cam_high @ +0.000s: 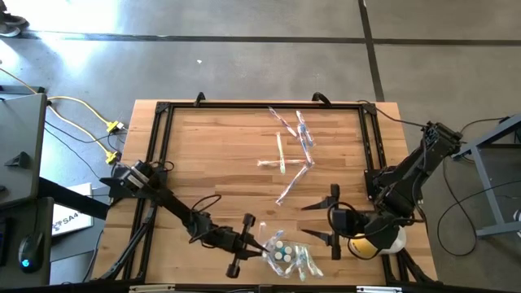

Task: Pick & Place toothbrushing station
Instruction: Put the green toothbrush into the transparent organizer

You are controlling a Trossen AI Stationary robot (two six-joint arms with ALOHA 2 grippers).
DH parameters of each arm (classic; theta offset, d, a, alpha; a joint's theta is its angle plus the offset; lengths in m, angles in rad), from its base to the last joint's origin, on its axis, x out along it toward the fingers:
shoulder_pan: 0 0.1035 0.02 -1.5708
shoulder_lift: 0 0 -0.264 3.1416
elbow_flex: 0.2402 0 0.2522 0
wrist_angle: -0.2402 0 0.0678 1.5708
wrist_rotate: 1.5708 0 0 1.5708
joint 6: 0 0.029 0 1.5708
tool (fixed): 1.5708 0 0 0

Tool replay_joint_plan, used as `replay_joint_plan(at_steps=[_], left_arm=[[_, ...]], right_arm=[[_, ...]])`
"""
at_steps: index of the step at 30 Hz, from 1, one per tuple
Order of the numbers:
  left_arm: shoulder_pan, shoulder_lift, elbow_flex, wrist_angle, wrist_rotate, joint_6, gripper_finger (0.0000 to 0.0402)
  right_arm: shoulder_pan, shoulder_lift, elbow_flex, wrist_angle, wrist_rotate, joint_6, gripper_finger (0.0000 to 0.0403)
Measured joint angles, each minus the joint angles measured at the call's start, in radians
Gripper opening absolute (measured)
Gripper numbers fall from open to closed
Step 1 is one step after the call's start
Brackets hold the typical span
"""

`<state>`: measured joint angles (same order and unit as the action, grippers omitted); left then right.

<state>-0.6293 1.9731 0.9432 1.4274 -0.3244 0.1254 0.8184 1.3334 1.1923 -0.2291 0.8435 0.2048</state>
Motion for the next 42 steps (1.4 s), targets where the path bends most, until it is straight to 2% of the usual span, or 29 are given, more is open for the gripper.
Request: replay_joint_plan(at_steps=[8, 22, 31, 35, 37, 42], left_arm=[[0.003, 0.089, 0.045, 0.033, -0.003, -0.06, 0.001], [0.007, 0.216, 0.045, 0.102, -0.187, -0.141, 0.001], [0.0, 0.231, 0.045, 0.08, -0.197, -0.182, 0.0011], [0.001, 0.231, 0.045, 0.02, -0.191, -0.232, 0.0034], [0.001, 0.231, 0.045, 0.006, -0.191, -0.286, 0.0057], [0.0, 0.23, 0.045, 0.005, -0.188, -0.288, 0.0121]], right_arm=[[-0.001, 0.0, 0.0, -0.008, -0.004, -0.019, 0.0249], [0.001, 0.0, 0.0, -0.07, -0.009, -0.041, 0.0249], [0.0, 0.0, 0.0, -0.151, -0.014, -0.017, 0.0249], [0.003, 0.0, 0.0, -0.174, -0.016, 0.026, 0.0249], [0.003, 0.0, 0.0, -0.18, -0.016, 0.05, 0.0249], [-0.002, 0.0, 0.0, -0.187, -0.041, 0.061, 0.0249]])
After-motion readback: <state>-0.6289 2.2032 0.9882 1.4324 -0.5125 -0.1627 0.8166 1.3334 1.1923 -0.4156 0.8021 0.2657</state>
